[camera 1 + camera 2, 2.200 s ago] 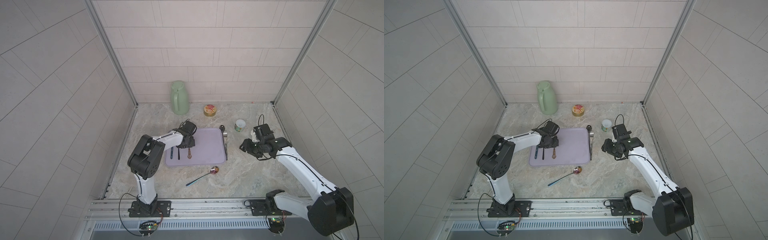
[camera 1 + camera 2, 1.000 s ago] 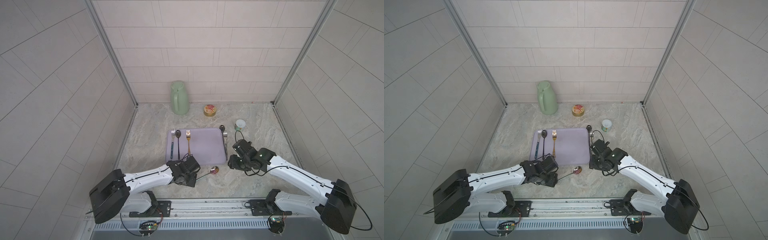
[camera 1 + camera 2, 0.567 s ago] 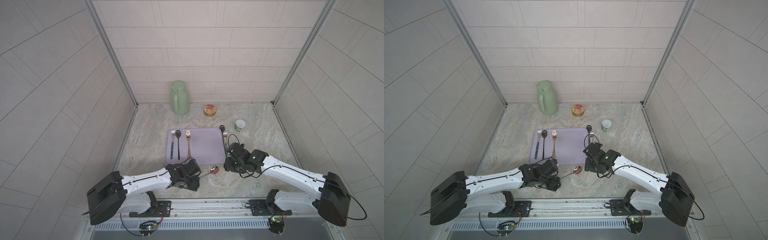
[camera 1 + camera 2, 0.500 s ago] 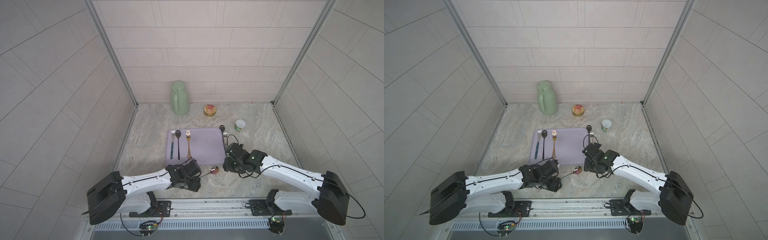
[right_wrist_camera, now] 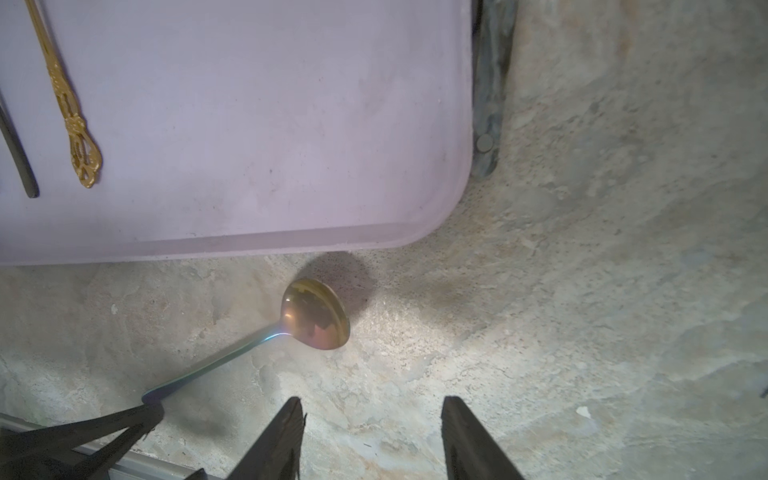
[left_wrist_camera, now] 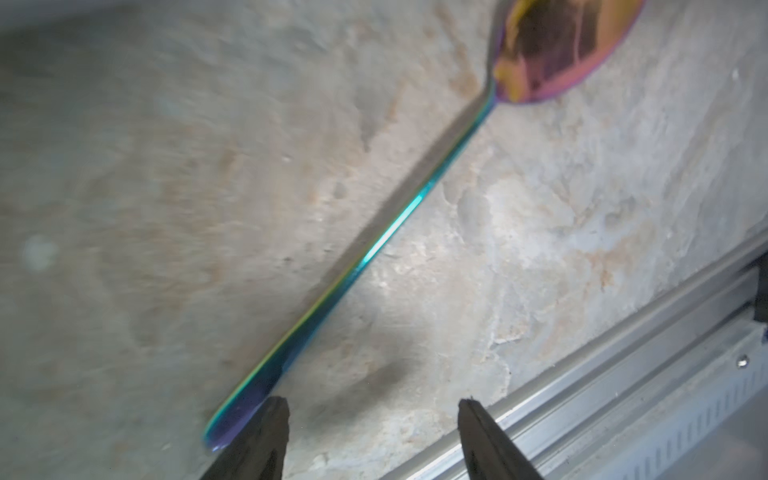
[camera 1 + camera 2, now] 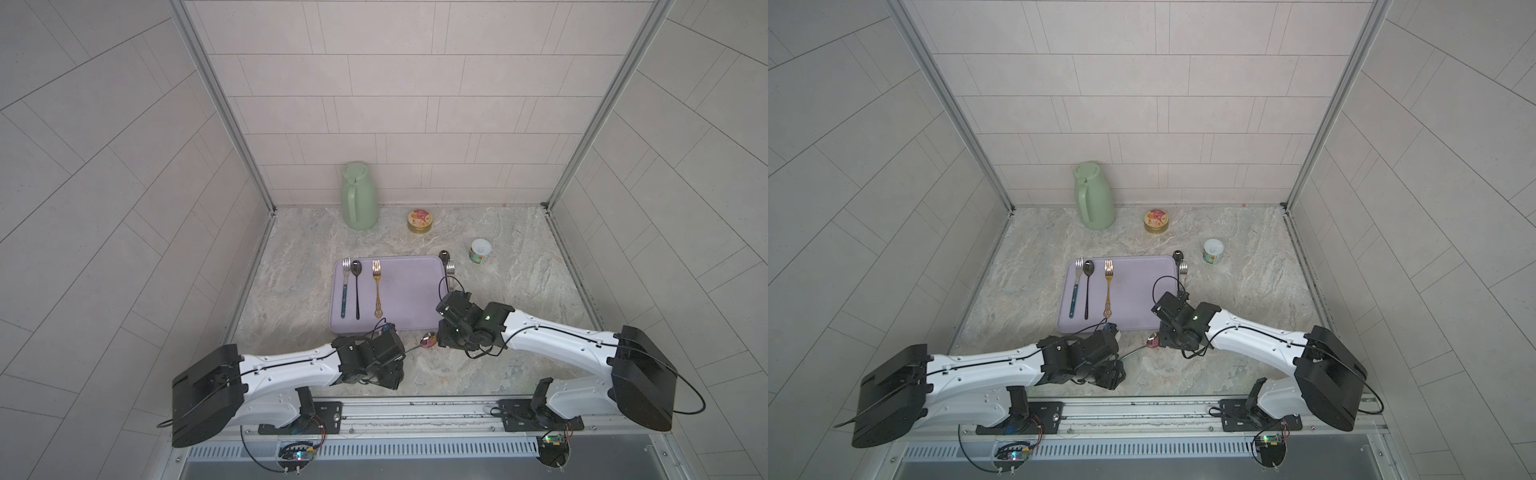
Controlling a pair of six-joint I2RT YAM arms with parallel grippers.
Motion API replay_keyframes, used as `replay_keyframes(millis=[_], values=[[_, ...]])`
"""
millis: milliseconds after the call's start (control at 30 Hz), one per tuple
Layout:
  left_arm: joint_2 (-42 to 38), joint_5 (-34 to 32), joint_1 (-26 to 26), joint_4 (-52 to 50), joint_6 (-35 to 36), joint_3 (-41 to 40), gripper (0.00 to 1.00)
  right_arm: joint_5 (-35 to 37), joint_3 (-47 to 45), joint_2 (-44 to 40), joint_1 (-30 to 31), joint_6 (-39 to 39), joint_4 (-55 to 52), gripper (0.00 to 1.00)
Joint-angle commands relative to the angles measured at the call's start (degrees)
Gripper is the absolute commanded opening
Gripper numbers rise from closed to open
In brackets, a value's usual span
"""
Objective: Set the spoon and fork side by side
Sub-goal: Pick up the spoon from the center of the board.
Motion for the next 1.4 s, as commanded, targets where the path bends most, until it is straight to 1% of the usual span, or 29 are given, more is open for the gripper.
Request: replay_keyframes(millis=[0, 100, 167, 333, 567, 733, 833, 967, 1033, 1100, 1200, 1267, 1333, 1367], values=[[-4.26, -5.89, 2.93, -7.83, 3.02, 1.33, 0.7, 0.99, 1.78, 0.18, 0.7, 0.8, 1.27, 0.57], [-6.01, -4.56, 6.73, -8.53, 3.81, 0.37, 0.73, 1.09, 2.09, 0.67, 1.27, 1.09, 1.57, 0.57], [-6.14, -2.54, 7.87, -7.8, 3.85, -0.26, 0.74, 0.95, 2.29, 1.25, 1.78, 1.43, 2.23, 0.57], [-3.18, 3.95, 7.88, -4.99, 3.28, -1.14, 0.74, 0.87, 2.78, 3.11, 4.0, 3.06, 4.3, 0.57], [-3.21, 6.76, 7.88, -1.31, 2.14, -3.18, 0.73, 0.33, 3.55, 6.73, 6.4, 4.75, 6.38, 0.57], [-1.01, 10.72, 7.76, 3.11, 1.26, -4.88, 0.73, 0.15, 3.26, 7.09, 6.53, 5.23, 7.29, 0.57], [0.42, 12.6, 6.85, 5.28, -0.8, -5.33, 0.71, 0.34, 3.22, 6.8, 6.53, 5.26, 7.26, 0.57], [0.96, 14.34, 3.66, 7.85, -3.05, -5.08, 0.71, 0.43, 2.55, 6.62, 6.53, 5.48, 7.4, 0.58], [1.99, 16.25, 2.29, 9.23, -4.58, -4.45, 0.71, 0.48, 1.94, 6.41, 6.53, 5.63, 7.69, 0.61], [2.94, 17.75, 0.69, 10.32, -5.87, -3.7, 0.71, 0.49, 1.11, 6.07, 6.53, 5.92, 8.03, 0.61], [3.82, 20.04, -0.52, 14.93, -8.12, -4.51, 0.71, 0.19, 0.09, 5.53, 6.53, 6.48, 8.73, 0.62], [3.37, 19.13, -0.54, 13.54, -8.32, -4.32, 0.7, -0.11, -0.13, 5.68, 6.68, 6.73, 9.0, 0.6], [0.27, 15.54, -0.31, 9.73, -8.01, -4.25, 0.7, 0.17, 0.3, 6.51, 7.38, 7.07, 8.6, 0.59], [-2.23, 12.72, -0.16, 6.42, -8.02, -3.91, 0.69, 0.23, 0.71, 7.24, 7.9, 7.23, 8.47, 0.58]])
